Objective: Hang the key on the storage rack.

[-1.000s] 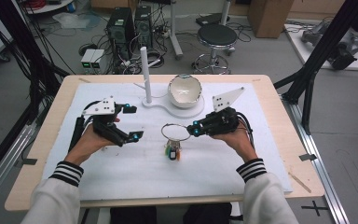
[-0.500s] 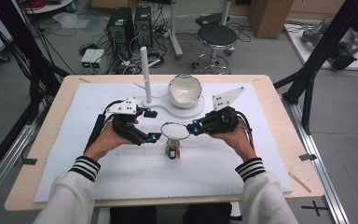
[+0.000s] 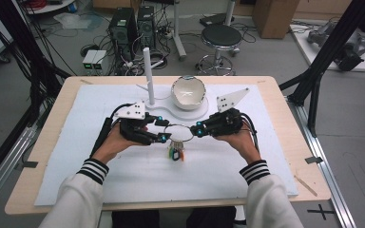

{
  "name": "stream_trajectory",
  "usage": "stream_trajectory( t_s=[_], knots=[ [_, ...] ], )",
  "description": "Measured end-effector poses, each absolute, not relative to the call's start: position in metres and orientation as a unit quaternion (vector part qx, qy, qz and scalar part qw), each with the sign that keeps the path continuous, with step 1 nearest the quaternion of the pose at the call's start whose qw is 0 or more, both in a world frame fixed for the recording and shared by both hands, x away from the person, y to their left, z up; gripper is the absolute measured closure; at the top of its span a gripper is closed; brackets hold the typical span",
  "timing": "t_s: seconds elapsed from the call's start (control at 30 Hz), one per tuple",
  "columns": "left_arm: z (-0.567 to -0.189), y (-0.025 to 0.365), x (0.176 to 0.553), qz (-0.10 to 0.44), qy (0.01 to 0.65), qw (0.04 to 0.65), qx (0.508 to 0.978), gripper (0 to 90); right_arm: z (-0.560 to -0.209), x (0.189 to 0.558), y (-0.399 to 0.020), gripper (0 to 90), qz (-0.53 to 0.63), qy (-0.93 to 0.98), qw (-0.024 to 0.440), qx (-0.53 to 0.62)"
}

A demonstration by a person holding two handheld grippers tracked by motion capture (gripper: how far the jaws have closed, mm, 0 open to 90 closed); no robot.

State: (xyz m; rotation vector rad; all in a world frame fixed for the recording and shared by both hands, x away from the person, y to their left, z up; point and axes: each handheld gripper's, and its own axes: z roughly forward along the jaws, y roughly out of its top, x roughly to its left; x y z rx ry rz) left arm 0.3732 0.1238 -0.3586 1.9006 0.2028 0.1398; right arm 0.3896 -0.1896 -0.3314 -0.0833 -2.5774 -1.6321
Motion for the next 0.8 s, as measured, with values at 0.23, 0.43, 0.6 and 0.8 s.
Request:
stream_trajectory(
  t_s=[0.23,0.43,0.6,0.8],
  knots=[
    [-0.3572,0.1195,0.3706,0.064,0.082,0.575,0.812,64.6,-0.3317,0.3897,-0.1899,88.6,-0.534,-0.844,0.044,-0.029],
    [-0.3561,0.1206,0.3702,0.063,0.091,0.568,0.815,81.3,-0.3314,0.3895,-0.1915,88.6,-0.533,-0.845,0.044,-0.034],
    [-0.3537,0.1197,0.3697,0.070,0.096,0.566,0.816,86.4,-0.3327,0.3903,-0.1927,88.6,-0.540,-0.839,0.043,-0.041],
    [-0.3523,0.1196,0.3689,0.068,0.105,0.562,0.818,86.8,-0.3366,0.3911,-0.1943,88.3,-0.548,-0.834,0.035,-0.047]
  ],
)
